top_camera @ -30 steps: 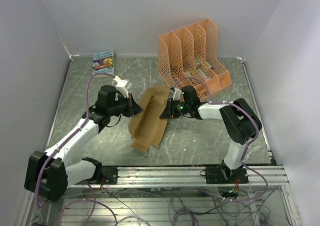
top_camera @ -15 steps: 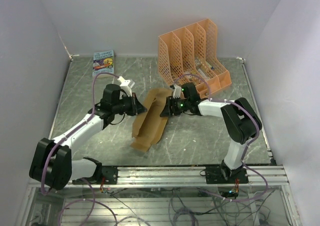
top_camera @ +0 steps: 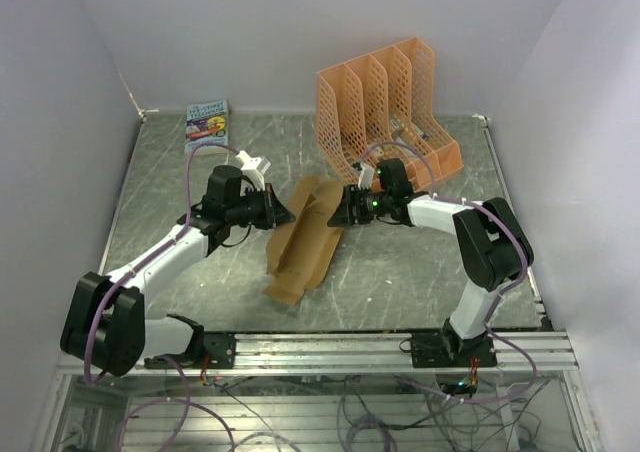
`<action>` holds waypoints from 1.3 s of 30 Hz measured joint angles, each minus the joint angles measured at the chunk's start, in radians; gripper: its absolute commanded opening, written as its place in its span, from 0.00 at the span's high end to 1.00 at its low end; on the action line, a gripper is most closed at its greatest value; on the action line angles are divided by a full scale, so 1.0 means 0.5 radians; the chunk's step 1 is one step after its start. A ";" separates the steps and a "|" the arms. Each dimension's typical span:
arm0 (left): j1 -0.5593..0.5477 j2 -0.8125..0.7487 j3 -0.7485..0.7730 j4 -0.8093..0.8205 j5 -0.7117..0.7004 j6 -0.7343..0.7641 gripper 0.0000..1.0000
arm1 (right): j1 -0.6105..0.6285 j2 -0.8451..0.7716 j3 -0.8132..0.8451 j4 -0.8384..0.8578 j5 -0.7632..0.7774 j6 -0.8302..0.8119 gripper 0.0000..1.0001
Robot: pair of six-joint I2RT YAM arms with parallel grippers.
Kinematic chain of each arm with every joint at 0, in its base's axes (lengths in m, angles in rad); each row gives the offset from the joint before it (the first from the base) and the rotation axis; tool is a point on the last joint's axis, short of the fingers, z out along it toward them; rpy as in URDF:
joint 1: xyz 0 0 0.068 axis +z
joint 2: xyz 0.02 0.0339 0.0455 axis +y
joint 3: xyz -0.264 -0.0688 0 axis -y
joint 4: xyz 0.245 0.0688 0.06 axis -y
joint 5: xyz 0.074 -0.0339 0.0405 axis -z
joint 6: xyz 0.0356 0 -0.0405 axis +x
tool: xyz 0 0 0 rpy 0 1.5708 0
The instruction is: Fold the paper box
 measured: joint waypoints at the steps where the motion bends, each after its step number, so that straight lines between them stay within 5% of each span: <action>1: 0.000 0.000 0.000 0.000 0.001 -0.006 0.93 | 0.000 0.000 0.000 -0.002 -0.007 0.001 0.49; 15: 0.000 0.005 0.000 0.119 0.105 -0.118 0.93 | 0.006 0.002 0.000 -0.011 -0.018 0.016 0.70; 39: -0.003 0.175 0.110 0.383 0.447 -0.337 0.93 | 0.024 0.072 -0.097 0.112 0.117 0.234 0.77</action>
